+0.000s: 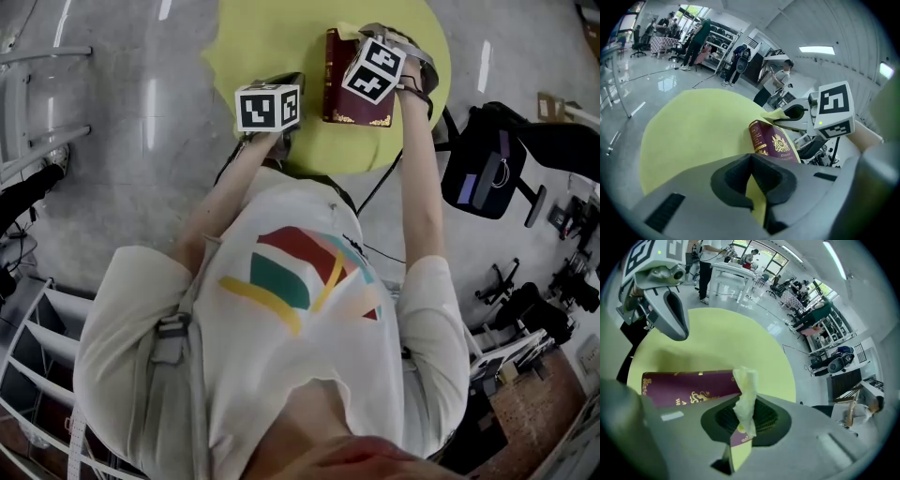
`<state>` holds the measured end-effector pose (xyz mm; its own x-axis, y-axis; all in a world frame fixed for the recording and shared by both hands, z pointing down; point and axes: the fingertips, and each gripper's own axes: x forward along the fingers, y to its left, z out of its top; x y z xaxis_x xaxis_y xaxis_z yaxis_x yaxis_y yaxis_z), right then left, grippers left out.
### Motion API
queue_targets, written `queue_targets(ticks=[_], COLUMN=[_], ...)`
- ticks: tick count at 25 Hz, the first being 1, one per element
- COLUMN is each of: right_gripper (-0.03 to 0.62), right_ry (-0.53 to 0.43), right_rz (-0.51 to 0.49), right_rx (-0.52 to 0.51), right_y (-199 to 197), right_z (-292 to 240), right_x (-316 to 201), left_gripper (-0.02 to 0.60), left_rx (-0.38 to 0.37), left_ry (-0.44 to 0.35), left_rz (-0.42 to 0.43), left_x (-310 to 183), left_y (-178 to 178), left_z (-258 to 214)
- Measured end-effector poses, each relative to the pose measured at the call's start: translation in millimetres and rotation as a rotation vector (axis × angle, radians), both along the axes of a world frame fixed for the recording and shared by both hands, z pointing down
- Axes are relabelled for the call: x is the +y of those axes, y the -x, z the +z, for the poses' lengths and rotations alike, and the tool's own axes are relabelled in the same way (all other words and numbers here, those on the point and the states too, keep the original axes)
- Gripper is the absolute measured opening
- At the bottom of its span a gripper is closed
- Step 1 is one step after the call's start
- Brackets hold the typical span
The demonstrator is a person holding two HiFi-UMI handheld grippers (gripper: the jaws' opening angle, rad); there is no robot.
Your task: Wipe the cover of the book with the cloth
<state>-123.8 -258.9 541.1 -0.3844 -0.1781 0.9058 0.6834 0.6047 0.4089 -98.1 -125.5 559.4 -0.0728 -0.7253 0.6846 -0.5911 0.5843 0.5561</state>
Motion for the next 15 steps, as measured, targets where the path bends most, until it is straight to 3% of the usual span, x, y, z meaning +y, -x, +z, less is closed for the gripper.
queue_targets(ticks=[7,15], right_gripper=[0.031,0.031], right_ry=[-0.033,-0.018], right_rz=[-0.015,-0.032], right_rx=[0.036,0.070], right_y=[3,-42], right_z=[15,25], right_x=[12,42], left_gripper=[0.015,0.015], left_rx=[0.001,0.030], left_ry=[0.007,-0.019], left_rz=[-0.011,-0.027], left_x=[6,7], left_y=[5,9], left_z=[2,4])
